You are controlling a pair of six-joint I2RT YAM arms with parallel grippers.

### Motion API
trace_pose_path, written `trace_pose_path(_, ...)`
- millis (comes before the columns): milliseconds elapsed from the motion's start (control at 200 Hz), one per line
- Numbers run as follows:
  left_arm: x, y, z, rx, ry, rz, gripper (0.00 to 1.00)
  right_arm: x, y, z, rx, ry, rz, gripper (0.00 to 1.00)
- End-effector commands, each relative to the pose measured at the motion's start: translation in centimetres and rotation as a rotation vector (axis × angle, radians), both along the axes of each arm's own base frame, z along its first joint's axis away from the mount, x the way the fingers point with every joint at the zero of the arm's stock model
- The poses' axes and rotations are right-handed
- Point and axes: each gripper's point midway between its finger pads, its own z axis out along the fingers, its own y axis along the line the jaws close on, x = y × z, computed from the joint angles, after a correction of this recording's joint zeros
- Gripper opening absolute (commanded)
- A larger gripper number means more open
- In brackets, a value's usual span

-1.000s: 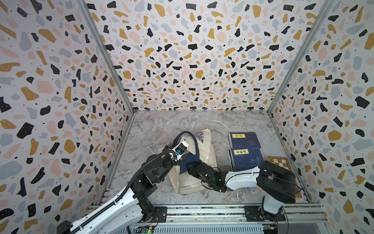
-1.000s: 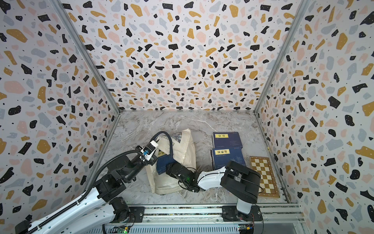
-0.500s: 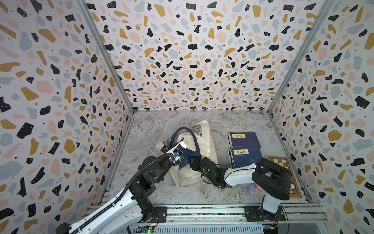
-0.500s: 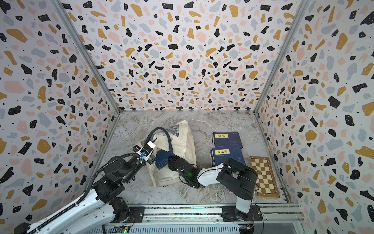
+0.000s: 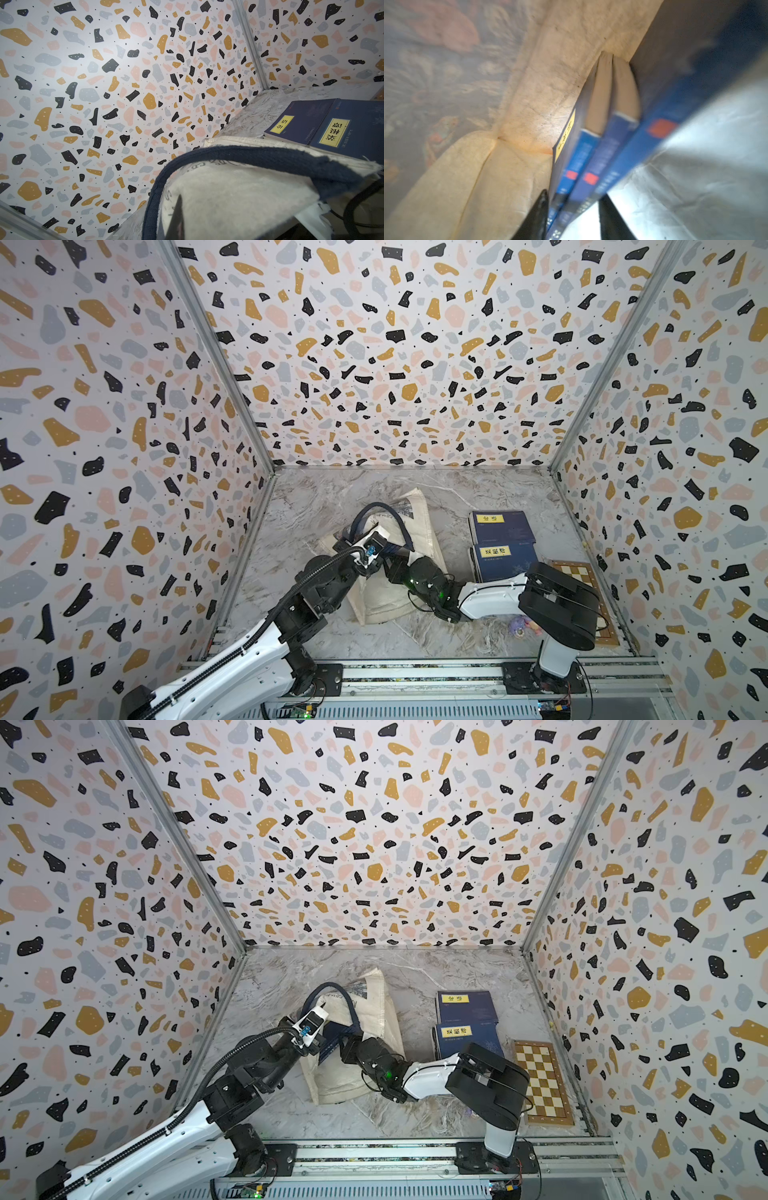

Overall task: Take out the books from the canvas bag
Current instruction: Pick up the book from the canvas bag.

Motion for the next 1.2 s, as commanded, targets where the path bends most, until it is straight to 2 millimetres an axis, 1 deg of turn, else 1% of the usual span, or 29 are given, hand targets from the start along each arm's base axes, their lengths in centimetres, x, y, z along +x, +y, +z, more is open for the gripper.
trace_pose_path(0, -0.4, 0.7, 5.9, -0.135, -0.115, 0.017, 0.0, 1.3, 0.3, 3.7, 0.08, -0.025, -0.044, 0.31)
trace_pose_path(85, 0.0, 0.7, 5.6, -0.129, -0.103, 0.033, 0.0, 1.2, 0.2, 2.9, 0.073, 0.004, -0.045, 0.27)
trace_pose_path(145, 0.2, 0.8, 5.6, -0.129, -0.096, 0.046, 0.0, 1.2, 0.0, 2.3, 0.066, 0.025, -0.051, 0.27)
trace_pose_path(250, 0.3, 1.0, 5.6, -0.133, -0.091, 0.057, 0.0, 1.1, -0.1, 2.1, 0.063, 0.033, -0.052, 0.26)
trace_pose_path(280, 0.3, 1.0, 5.5, -0.133, -0.09, 0.059, 0.0, 1.2, -0.3, 2.0, 0.06, 0.032, -0.058, 0.25)
trace_pose_path(325, 0.4, 1.0, 5.4, -0.132, -0.088, 0.06, 0.0, 1.4, -0.5, 2.0, 0.062, 0.035, -0.069, 0.21)
trace_pose_path(415, 0.4, 1.0, 5.4, -0.131, -0.086, 0.061, 0.0, 2.0, -0.8, 1.9, 0.074, 0.042, -0.07, 0.19)
trace_pose_path(541, 0.6, 0.8, 5.2, -0.125, -0.076, 0.06, 0.0, 2.8, -0.5, 1.0, 0.071, 0.068, -0.056, 0.18)
trace_pose_path(651, 0.6, 0.7, 5.1, -0.124, -0.073, 0.056, 0.0, 3.1, -0.1, 0.3, 0.085, 0.087, -0.036, 0.19)
trace_pose_path(746, 0.7, 0.7, 5.0, -0.121, -0.071, 0.057, 0.0, 3.1, 0.6, 0.3, 0.097, 0.084, -0.012, 0.22)
trace_pose_path(821, 0.7, 0.6, 4.9, -0.119, -0.068, 0.058, 0.0, 2.7, 1.9, 0.5, 0.115, 0.078, 0.042, 0.25)
trace_pose_path(931, 0.8, 0.7, 4.9, -0.12, -0.065, 0.06, 0.0, 1.8, 3.4, 0.7, 0.122, 0.062, 0.094, 0.27)
trace_pose_path(1011, 0.8, 0.7, 4.9, -0.122, -0.064, 0.062, 0.0, 1.4, 4.3, 0.5, 0.118, 0.063, 0.111, 0.28)
trace_pose_path(1131, 0.9, 0.7, 4.8, -0.121, -0.059, 0.062, 0.0, 1.0, 5.5, -0.4, 0.117, 0.092, 0.144, 0.28)
trace_pose_path(1196, 0.9, 0.7, 4.8, -0.122, -0.058, 0.063, 0.0, 0.8, 6.2, -0.7, 0.127, 0.107, 0.169, 0.3)
